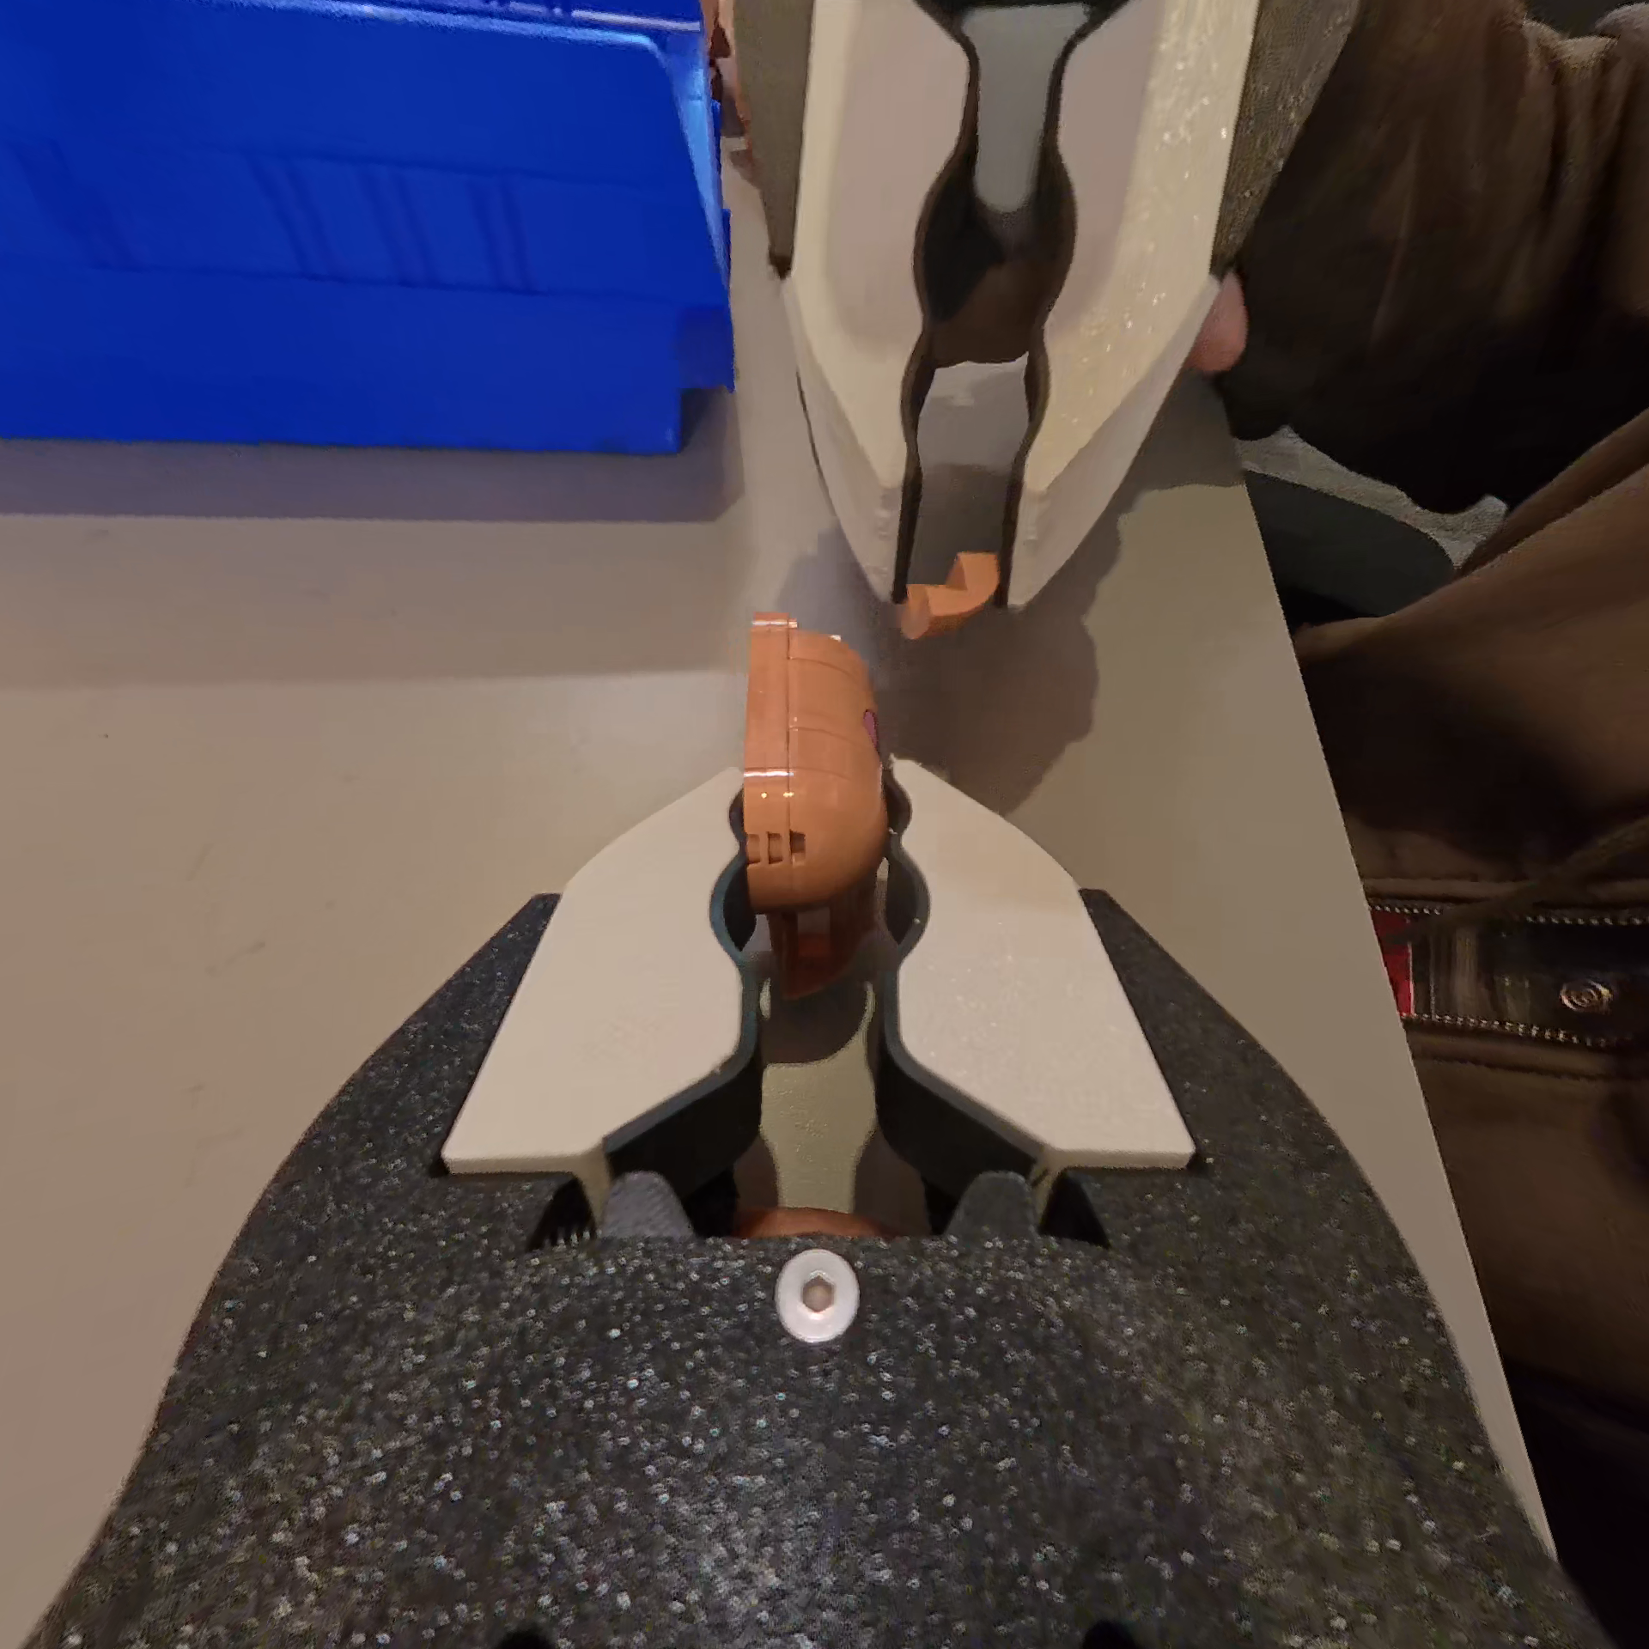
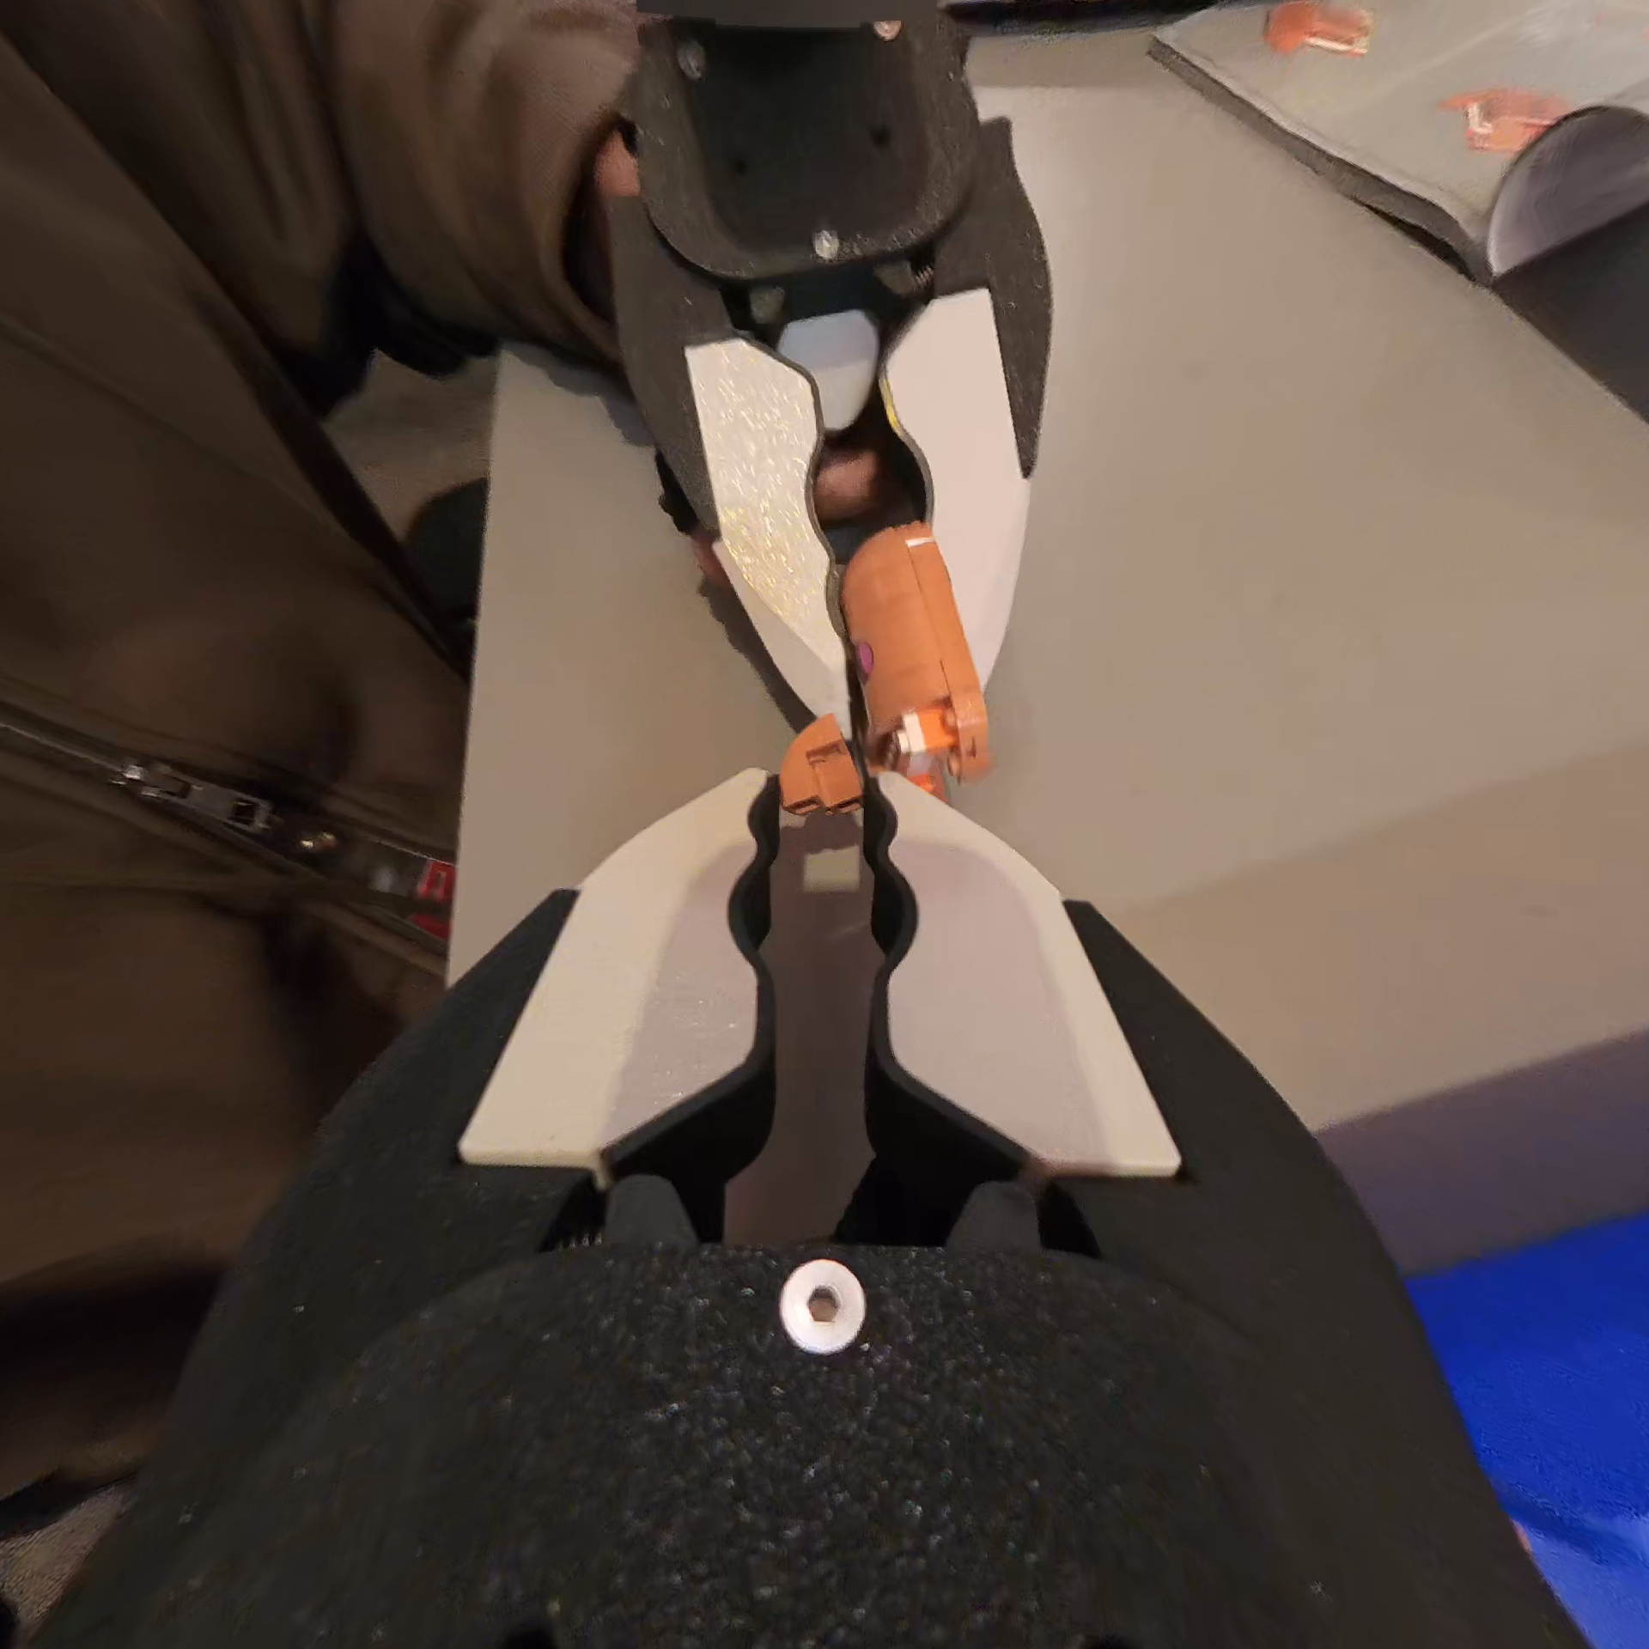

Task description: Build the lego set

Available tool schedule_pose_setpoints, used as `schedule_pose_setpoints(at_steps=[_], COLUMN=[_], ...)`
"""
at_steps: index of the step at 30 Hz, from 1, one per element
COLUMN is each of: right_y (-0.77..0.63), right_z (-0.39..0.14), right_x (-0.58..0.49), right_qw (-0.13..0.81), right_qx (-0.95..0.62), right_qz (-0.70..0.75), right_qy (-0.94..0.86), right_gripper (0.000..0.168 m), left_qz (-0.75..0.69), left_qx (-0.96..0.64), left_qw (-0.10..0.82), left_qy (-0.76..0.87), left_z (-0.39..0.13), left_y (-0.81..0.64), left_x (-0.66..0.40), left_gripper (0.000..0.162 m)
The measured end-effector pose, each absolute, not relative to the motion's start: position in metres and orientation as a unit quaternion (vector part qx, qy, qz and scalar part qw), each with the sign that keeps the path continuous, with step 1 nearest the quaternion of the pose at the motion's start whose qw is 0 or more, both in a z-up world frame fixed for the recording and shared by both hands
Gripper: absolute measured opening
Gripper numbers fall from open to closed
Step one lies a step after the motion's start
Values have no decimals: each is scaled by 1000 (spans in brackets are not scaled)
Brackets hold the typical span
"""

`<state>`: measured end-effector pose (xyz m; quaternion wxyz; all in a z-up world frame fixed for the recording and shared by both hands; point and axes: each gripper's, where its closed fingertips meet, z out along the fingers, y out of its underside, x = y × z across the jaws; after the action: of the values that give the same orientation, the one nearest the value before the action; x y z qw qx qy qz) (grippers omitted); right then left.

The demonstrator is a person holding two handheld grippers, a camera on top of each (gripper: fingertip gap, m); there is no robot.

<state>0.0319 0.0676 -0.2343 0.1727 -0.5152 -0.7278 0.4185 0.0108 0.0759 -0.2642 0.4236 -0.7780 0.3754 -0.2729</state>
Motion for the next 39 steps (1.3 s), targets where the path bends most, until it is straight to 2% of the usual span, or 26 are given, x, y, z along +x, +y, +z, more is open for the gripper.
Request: schedule_pose_setpoints(at_steps=[15, 24, 39], right_y=[80, 91, 95], right_z=[-245, -242, -189], right_x=[20, 15, 5], right_qw=[175, 213, 269], right_qx=[-570, -591, -588], right_qz=[426, 450, 550], right_qy=[-680, -635, -529], right_gripper=[11, 17, 23], left_qz=[-278, -297, -521], left_qx=[-782, -783, -699], left_qw=[414, 411, 438], left_qy=[375, 360, 220], left_z=[-266, -264, -211], left_y=[74, 75, 73], left_x=[11, 10, 16], left_gripper=[25, 25, 25])
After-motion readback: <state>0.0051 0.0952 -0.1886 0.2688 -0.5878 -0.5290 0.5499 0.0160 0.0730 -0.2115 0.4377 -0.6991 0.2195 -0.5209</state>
